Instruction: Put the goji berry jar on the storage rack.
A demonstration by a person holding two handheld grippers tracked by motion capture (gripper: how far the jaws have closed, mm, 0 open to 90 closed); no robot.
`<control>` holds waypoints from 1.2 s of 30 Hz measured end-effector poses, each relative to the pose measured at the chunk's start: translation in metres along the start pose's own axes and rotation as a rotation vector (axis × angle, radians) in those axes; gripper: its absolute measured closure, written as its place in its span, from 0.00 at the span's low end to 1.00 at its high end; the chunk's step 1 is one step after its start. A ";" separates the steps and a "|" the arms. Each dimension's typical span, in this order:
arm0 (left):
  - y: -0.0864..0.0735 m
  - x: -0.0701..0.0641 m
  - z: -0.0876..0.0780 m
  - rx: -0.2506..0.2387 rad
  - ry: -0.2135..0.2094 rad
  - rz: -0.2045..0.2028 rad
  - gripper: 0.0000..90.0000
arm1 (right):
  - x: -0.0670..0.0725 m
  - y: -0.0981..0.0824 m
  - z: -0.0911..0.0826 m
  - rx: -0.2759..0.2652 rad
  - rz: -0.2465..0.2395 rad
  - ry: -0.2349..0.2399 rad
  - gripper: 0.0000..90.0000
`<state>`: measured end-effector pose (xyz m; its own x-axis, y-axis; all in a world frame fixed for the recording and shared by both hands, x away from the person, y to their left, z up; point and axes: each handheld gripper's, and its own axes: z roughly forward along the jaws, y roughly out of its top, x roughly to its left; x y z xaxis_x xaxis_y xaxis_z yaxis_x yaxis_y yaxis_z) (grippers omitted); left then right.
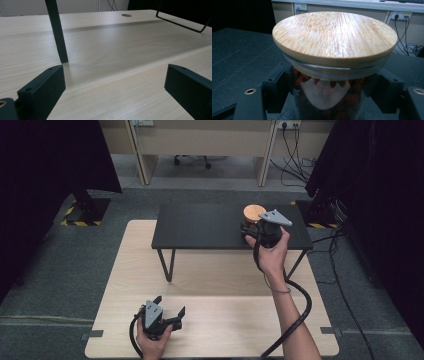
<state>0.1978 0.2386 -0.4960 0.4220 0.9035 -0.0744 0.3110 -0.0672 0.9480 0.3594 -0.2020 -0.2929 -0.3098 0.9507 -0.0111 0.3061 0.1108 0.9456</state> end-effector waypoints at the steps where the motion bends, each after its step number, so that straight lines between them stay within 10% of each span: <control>1: 0.000 0.000 0.000 0.000 0.000 0.000 0.03 | 0.000 0.000 0.000 0.000 0.000 0.000 0.29; 23: 0.000 0.000 0.000 0.000 -0.001 0.000 0.03 | -0.001 -0.001 0.000 -0.002 -0.003 0.005 0.29; 36: 0.000 0.000 0.000 0.000 -0.001 0.002 0.03 | 0.006 -0.012 -0.034 -0.061 -0.031 0.003 0.02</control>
<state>0.1978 0.2385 -0.4960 0.4232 0.9031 -0.0732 0.3102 -0.0685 0.9482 0.3236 -0.2077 -0.2931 -0.3208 0.9463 -0.0396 0.2405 0.1218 0.9630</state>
